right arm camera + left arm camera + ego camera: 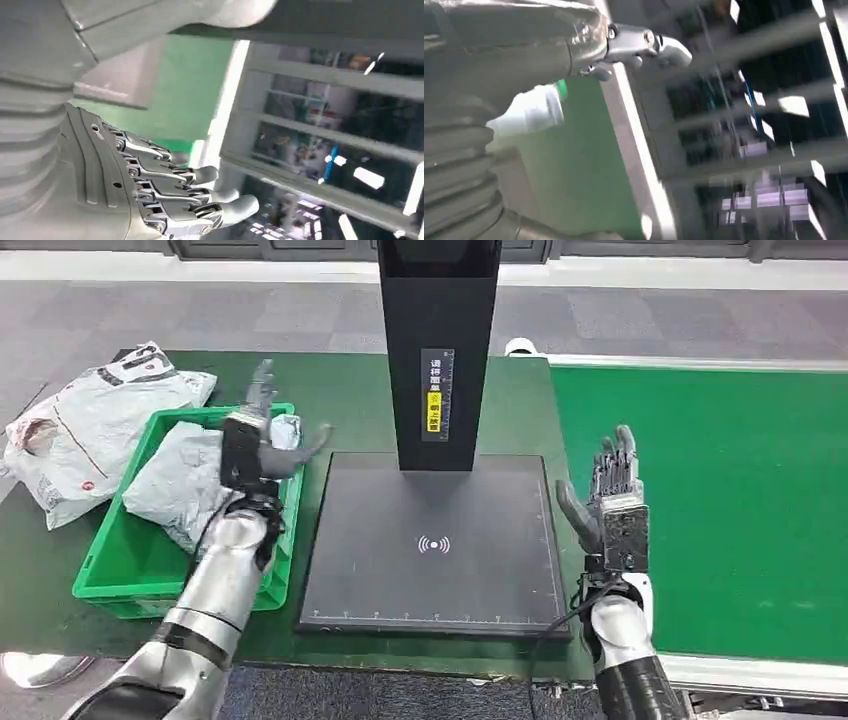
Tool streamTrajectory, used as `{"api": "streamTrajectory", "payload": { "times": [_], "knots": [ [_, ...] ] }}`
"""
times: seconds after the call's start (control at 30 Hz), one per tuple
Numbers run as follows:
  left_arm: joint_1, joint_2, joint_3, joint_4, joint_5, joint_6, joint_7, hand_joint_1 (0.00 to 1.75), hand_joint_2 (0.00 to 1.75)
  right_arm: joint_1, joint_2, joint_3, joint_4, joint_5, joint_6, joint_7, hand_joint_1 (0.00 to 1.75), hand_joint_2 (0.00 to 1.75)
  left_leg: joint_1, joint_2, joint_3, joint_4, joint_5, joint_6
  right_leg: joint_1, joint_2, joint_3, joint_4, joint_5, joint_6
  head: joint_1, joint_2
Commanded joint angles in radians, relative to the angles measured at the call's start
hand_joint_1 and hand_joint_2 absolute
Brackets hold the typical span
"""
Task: Moved the parcel from conveyor to table for the left to box.
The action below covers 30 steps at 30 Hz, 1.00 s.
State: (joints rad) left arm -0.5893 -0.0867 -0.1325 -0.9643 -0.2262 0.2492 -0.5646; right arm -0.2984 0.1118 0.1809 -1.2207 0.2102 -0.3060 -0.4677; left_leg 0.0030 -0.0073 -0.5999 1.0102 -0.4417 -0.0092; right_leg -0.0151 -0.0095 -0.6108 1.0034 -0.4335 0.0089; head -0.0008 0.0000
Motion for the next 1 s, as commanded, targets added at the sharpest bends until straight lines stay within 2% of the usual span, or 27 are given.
{"api": "streamTrajectory", "payload": {
  "times": [0.03,0.1,0.2,0.23,0.27,0.3,0.33,0.43,0.67,0.77,0.83,0.9,0.97,1.0],
  "knots": [
    [-0.051,-0.043,-0.145,0.137,0.029,0.021,-0.019,0.00,1.75,-0.069,-0.014,0.072,0.133,-0.021,-0.024,-0.020,0.00,1.75,0.000,0.002,0.002,-0.001,-0.001,0.000,0.000,0.002,0.002,-0.001,0.001,0.000,0.000,0.000],
    [-0.059,-0.080,-0.156,0.202,0.042,0.069,-0.036,0.00,1.75,-0.086,-0.001,0.076,0.189,-0.044,-0.056,-0.046,0.00,1.75,0.001,0.003,0.003,-0.001,-0.001,0.000,0.001,0.003,0.002,-0.002,0.001,0.000,0.000,0.000],
    [-0.077,-0.147,-0.159,0.324,0.048,0.152,-0.112,0.00,1.75,-0.120,0.020,0.087,0.277,-0.001,-0.177,-0.142,0.00,1.75,0.001,0.000,0.003,-0.001,0.000,0.000,0.002,0.000,0.003,-0.002,0.000,0.000,0.000,0.000],
    [-0.100,-0.157,-0.191,0.397,0.019,0.184,-0.100,0.00,1.75,-0.135,0.022,0.095,0.314,0.003,-0.197,-0.152,0.00,0.00,0.000,0.000,0.003,-0.001,0.000,0.000,0.002,0.001,0.002,-0.001,0.000,0.000,0.000,0.000],
    [-0.097,-0.170,-0.207,0.428,-0.002,0.227,-0.127,0.00,0.00,-0.137,0.028,0.094,0.332,0.001,-0.225,-0.175,0.00,0.00,0.000,0.000,0.004,-0.002,0.000,0.000,0.002,0.001,0.003,-0.002,0.000,0.000,0.000,0.000],
    [-0.097,-0.181,-0.204,0.453,0.021,0.233,-0.134,0.00,0.00,-0.149,0.033,0.090,0.376,-0.004,-0.267,-0.220,0.00,0.00,0.000,0.000,0.003,-0.001,0.000,0.000,0.002,0.001,0.002,-0.001,0.000,0.000,0.000,0.000],
    [-0.076,-0.182,-0.204,0.424,0.050,0.230,-0.134,0.00,1.75,-0.149,0.030,0.099,0.391,0.009,-0.316,-0.230,0.00,1.75,0.000,0.001,0.003,-0.001,0.000,0.000,0.002,0.002,0.002,-0.001,0.000,0.000,0.000,0.000],
    [-0.039,-0.180,-0.224,0.412,0.090,0.227,-0.134,0.00,1.75,-0.116,0.011,0.148,0.370,-0.008,-0.392,-0.230,0.00,1.75,0.001,0.004,0.006,-0.003,0.000,0.000,0.001,0.004,0.005,-0.004,0.001,0.000,0.000,0.000],
    [-0.005,-0.201,-0.218,0.439,0.159,0.255,-0.134,0.00,1.75,-0.063,0.069,0.053,0.369,0.075,-0.392,-0.230,0.00,1.75,0.001,0.003,0.005,-0.003,-0.001,0.000,0.001,0.003,0.004,-0.003,0.000,0.000,0.000,0.000],
    [0.016,-0.206,-0.218,0.388,0.190,0.222,-0.134,0.00,1.75,-0.050,0.065,0.086,0.349,-0.008,-0.392,-0.230,0.00,1.75,0.001,0.003,0.004,-0.003,-0.001,0.000,0.001,0.003,0.003,-0.003,0.000,0.000,0.000,0.000],
    [0.015,-0.207,-0.220,0.392,0.192,0.208,-0.134,0.00,1.75,-0.050,0.066,0.074,0.355,0.020,-0.392,-0.230,0.00,1.75,0.001,0.002,0.002,-0.001,-0.001,0.000,0.001,0.002,0.001,-0.002,0.000,0.000,0.000,0.000],
    [-0.007,-0.224,-0.201,0.448,0.216,0.173,-0.134,0.00,1.75,-0.038,0.082,0.040,0.346,0.113,-0.392,-0.230,0.00,1.75,0.000,0.003,0.003,-0.002,-0.001,0.000,0.001,0.003,0.002,-0.002,0.000,0.000,0.000,0.000],
    [0.004,-0.223,-0.242,0.427,0.175,0.155,-0.134,0.00,1.75,-0.046,0.068,0.125,0.377,-0.008,-0.392,-0.230,0.00,1.75,0.001,0.003,0.003,-0.002,-0.001,0.000,0.002,0.003,0.002,-0.003,0.000,0.000,0.000,0.000],
    [0.006,-0.223,-0.246,0.427,0.170,0.160,-0.134,0.00,1.75,-0.046,0.069,0.130,0.377,-0.010,-0.391,-0.230,0.00,1.75,0.000,0.003,0.002,-0.001,-0.001,0.000,0.001,0.003,0.001,-0.001,0.000,0.000,0.000,0.000]
  ]
}}
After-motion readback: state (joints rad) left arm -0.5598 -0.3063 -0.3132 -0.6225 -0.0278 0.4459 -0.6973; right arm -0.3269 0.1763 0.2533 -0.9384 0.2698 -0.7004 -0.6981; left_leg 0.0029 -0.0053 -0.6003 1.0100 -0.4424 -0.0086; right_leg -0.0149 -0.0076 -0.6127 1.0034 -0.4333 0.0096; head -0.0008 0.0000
